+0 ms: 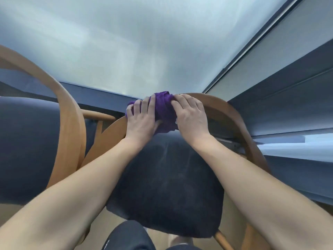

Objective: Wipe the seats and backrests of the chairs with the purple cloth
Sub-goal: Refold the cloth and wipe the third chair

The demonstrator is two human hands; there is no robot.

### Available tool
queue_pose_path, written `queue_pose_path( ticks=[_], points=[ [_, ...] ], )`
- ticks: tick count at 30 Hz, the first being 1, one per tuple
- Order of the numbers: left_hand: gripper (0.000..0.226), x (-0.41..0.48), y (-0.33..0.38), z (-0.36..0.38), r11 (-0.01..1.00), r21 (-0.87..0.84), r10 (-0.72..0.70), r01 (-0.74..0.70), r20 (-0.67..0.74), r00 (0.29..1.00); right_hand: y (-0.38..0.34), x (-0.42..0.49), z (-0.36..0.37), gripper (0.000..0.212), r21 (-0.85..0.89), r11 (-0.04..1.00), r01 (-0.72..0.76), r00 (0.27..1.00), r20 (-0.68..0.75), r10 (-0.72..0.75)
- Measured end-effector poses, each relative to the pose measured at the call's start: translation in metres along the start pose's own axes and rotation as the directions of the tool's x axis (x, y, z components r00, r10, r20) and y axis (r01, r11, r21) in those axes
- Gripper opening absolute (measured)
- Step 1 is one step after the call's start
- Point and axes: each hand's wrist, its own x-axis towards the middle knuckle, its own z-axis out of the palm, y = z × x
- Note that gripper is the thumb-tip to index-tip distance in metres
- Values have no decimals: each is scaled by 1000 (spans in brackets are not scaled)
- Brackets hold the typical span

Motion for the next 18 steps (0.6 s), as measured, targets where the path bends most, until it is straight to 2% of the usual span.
queue_pose_path(
  ticks=[2, 7, 15, 18],
  points=[
    [79, 17, 22, -4, 996, -67, 59, -59, -7, 998, 17, -4, -4, 40, 21, 998, -66, 995, -75, 67],
    [77, 25, 49, -8, 981, -125, 149, -151, -23, 989, 50, -20, -15, 36, 137, 971, -195, 968, -134, 213],
    [74, 43, 130, -20, 912, -5, 409, -410, -52, 911, 81, -54, -24, 46, 304, 828, -472, 848, -98, 520],
    [75, 44, 142, -18, 894, -10, 447, -449, -63, 892, 81, -67, -29, 60, 359, 797, -485, 804, -175, 568]
  ],
)
